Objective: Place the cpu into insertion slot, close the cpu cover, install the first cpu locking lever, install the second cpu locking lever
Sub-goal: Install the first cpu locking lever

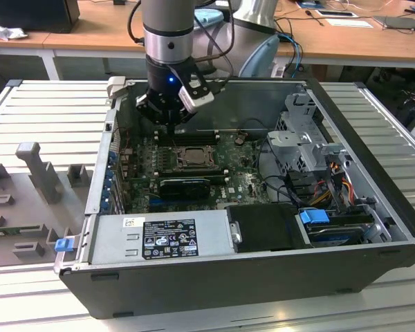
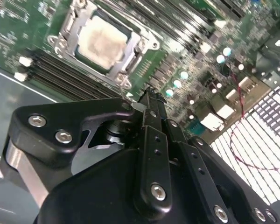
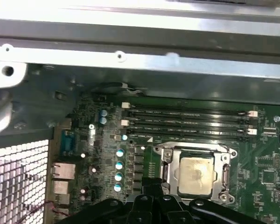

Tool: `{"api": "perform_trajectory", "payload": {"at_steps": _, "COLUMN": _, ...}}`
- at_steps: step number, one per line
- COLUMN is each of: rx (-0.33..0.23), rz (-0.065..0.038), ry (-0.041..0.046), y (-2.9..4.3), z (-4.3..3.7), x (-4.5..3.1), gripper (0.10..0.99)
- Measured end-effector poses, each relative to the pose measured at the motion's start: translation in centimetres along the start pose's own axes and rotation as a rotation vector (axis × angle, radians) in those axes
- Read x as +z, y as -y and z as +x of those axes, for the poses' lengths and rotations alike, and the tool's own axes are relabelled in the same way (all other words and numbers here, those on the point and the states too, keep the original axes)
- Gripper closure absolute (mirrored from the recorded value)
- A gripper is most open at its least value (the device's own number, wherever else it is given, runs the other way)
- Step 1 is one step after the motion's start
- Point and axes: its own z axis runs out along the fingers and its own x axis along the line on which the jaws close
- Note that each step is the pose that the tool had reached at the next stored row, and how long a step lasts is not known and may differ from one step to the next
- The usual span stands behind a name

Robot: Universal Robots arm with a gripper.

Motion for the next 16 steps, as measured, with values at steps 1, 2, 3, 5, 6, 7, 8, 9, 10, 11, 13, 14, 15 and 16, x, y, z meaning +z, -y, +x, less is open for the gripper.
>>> {"api": "perform_trajectory", "payload": {"at_steps": 1, "rx": 0.000, "rz": 0.000, "ry": 0.0003, "y": -0.17, "z": 0.46, "x": 0.02, "gripper": 0.980}}
{"api": "perform_trajectory", "payload": {"at_steps": 2, "rx": 0.000, "rz": 0.000, "ry": 0.0005, "y": -0.27, "z": 0.71, "x": 0.04, "gripper": 0.980}}
{"api": "perform_trajectory", "payload": {"at_steps": 3, "rx": 0.000, "rz": 0.000, "ry": 0.0009, "y": -0.41, "z": 1.04, "x": 0.08, "gripper": 0.980}}
{"api": "perform_trajectory", "payload": {"at_steps": 5, "rx": 0.000, "rz": 0.000, "ry": 0.0012, "y": -0.84, "z": 1.56, "x": 0.20, "gripper": 0.980}}
{"api": "perform_trajectory", "payload": {"at_steps": 6, "rx": 0.000, "rz": 0.000, "ry": 0.0011, "y": -1.07, "z": 1.62, "x": 0.26, "gripper": 0.980}}
{"api": "perform_trajectory", "payload": {"at_steps": 7, "rx": 0.000, "rz": 0.000, "ry": 0.0010, "y": -1.30, "z": 1.64, "x": 0.32, "gripper": 0.980}}
{"api": "perform_trajectory", "payload": {"at_steps": 8, "rx": 0.000, "rz": 0.000, "ry": 0.0011, "y": -1.57, "z": 1.64, "x": 0.39, "gripper": 0.980}}
{"api": "perform_trajectory", "payload": {"at_steps": 9, "rx": 0.000, "rz": 0.000, "ry": 0.0012, "y": -1.97, "z": 1.62, "x": 0.49, "gripper": 0.980}}
{"api": "perform_trajectory", "payload": {"at_steps": 10, "rx": 0.000, "rz": 0.000, "ry": 0.0011, "y": -2.34, "z": 1.60, "x": 0.56, "gripper": 0.980}}
{"api": "perform_trajectory", "payload": {"at_steps": 11, "rx": 0.000, "rz": 0.000, "ry": 0.0011, "y": -2.57, "z": 1.58, "x": 0.60, "gripper": 0.980}}
{"api": "perform_trajectory", "payload": {"at_steps": 13, "rx": 0.000, "rz": 0.000, "ry": 0.0012, "y": -2.89, "z": 1.57, "x": 0.67, "gripper": 0.980}}
{"api": "perform_trajectory", "payload": {"at_steps": 14, "rx": 0.000, "rz": 0.000, "ry": 0.0011, "y": -2.93, "z": 1.56, "x": 0.68, "gripper": 0.980}}
{"api": "perform_trajectory", "payload": {"at_steps": 15, "rx": 0.000, "rz": 0.000, "ry": 0.0011, "y": -2.93, "z": 1.56, "x": 0.68, "gripper": 0.980}}
{"api": "perform_trajectory", "payload": {"at_steps": 16, "rx": 0.000, "rz": 0.000, "ry": 0.0011, "y": -2.93, "z": 1.52, "x": 0.69, "gripper": 0.980}}
